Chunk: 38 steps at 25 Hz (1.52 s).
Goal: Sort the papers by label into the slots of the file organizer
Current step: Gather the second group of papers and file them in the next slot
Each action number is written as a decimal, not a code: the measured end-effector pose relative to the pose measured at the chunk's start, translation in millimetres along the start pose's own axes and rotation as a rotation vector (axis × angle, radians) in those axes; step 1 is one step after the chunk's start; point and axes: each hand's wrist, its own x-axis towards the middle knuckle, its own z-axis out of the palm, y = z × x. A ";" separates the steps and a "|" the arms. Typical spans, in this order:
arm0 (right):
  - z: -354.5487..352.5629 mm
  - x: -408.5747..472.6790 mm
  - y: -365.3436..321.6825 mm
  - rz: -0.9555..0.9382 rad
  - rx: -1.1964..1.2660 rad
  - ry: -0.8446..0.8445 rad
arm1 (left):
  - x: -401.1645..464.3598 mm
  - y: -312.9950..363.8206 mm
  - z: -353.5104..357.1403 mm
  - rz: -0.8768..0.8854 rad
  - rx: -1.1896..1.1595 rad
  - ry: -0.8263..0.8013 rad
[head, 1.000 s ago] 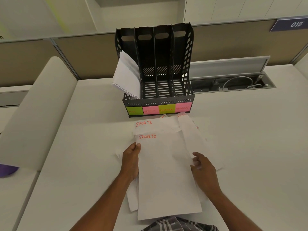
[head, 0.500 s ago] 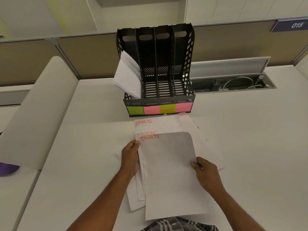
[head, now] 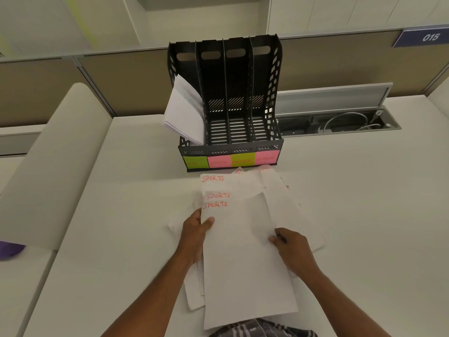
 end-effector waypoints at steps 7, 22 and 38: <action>-17.1 8.0 -2.5 -0.100 0.331 -0.193 | -25.0 -6.6 -31.2 0.035 -0.166 0.041; -64.1 -25.5 -146.4 -0.652 0.703 0.433 | -111.0 146.7 57.1 1.110 0.289 0.091; -19.9 -2.9 -76.1 -0.451 0.348 0.001 | -43.3 32.0 4.4 0.417 0.118 0.215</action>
